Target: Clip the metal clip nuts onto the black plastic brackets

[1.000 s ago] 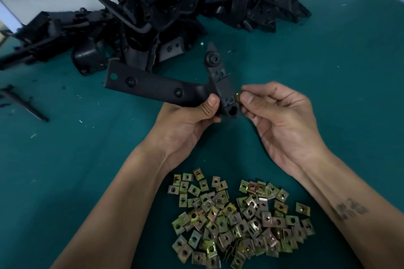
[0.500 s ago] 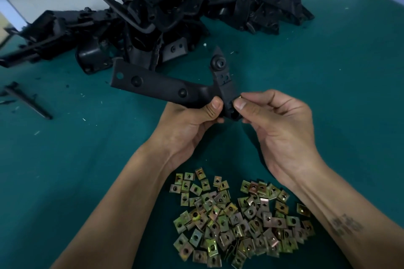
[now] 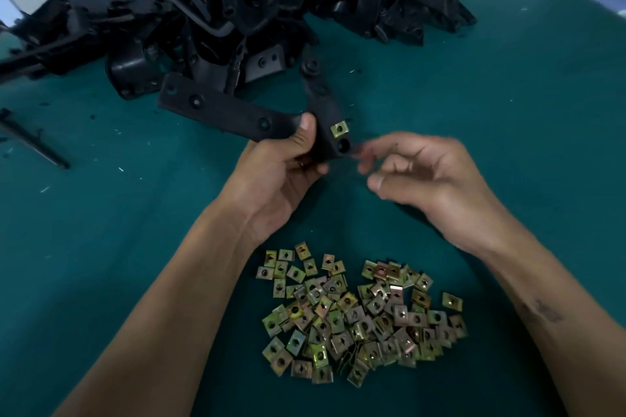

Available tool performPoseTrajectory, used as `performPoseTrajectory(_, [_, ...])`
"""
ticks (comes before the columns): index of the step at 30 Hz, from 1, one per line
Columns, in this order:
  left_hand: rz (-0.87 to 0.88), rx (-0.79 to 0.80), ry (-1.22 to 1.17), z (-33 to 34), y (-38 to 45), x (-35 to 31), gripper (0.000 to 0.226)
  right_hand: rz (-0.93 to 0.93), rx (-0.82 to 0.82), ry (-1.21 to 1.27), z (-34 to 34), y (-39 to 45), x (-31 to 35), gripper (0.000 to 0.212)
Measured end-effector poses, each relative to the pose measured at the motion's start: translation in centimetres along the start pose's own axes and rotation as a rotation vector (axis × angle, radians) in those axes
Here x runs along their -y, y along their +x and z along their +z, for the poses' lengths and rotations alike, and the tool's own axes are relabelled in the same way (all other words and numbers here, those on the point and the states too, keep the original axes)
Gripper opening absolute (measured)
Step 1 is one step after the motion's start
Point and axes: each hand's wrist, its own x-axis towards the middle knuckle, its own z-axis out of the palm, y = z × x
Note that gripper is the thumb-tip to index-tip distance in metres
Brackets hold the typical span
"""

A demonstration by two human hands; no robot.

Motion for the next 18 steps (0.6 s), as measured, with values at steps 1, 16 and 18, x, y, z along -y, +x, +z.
performPoseTrajectory(1, [-0.022, -0.001, -0.012, 0.0, 0.0, -0.1, 0.029, 0.020, 0.071, -0.137, -0.5, -0.2, 0.2, 0.023])
performPoseTrajectory(16, [-0.043, 0.060, 0.006, 0.2, -0.1, -0.3, 0.023, 0.173, 0.437, -0.486, -1.9, -1.7, 2.2, 0.013])
performPoseTrajectory(18, [-0.039, 0.071, -0.007, 0.1, -0.1, -0.2, 0.023, 0.153, 0.354, -0.298, -2.1, -1.3, 1.5, 0.009])
